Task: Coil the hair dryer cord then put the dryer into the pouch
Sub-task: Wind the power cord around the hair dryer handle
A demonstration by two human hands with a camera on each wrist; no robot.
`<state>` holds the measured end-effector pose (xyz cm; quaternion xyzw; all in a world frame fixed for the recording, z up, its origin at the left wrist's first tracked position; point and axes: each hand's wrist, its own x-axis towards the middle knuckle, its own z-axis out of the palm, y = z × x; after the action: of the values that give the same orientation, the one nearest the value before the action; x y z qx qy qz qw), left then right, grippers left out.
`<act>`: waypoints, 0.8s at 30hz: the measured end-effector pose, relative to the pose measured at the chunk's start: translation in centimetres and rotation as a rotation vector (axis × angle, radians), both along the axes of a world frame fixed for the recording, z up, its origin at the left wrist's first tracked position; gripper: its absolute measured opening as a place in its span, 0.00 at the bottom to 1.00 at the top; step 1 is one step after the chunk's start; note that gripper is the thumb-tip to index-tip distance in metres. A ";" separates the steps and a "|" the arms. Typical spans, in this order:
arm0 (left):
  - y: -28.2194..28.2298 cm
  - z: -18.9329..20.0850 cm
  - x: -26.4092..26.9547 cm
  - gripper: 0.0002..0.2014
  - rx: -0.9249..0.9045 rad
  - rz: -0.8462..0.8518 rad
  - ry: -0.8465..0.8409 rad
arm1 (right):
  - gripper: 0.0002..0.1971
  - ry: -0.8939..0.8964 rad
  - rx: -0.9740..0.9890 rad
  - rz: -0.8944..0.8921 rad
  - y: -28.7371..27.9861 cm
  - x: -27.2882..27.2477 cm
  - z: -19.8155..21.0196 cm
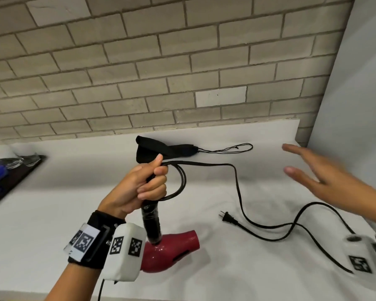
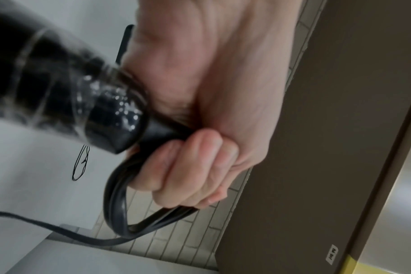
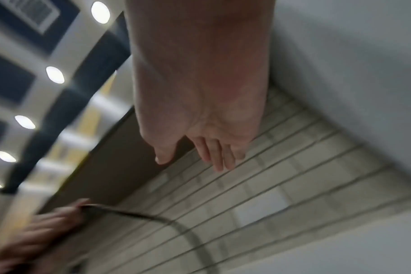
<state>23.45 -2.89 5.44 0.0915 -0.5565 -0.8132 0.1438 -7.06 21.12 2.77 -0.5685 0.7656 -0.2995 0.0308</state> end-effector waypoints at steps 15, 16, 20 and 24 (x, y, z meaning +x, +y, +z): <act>0.6 0.4 -0.7 0.17 0.090 -0.082 0.132 | 0.20 -0.229 -0.207 0.152 -3.4 5.3 -7.9; 0.7 0.3 -0.8 0.17 0.081 -0.092 0.122 | 0.25 -0.309 -0.312 0.086 -3.6 5.2 -7.4; 1.6 0.0 -1.8 0.18 0.056 -0.142 0.109 | 0.39 -0.309 -0.238 0.075 -5.1 5.4 -5.5; 2.0 -0.1 -2.8 0.18 0.088 -0.163 0.135 | 0.15 -0.424 -0.031 0.206 -5.7 7.5 -7.9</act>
<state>20.63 -0.84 5.32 -0.0030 -0.5150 -0.8501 0.1102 0.44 15.37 -5.17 -0.5681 0.6754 -0.4194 0.2126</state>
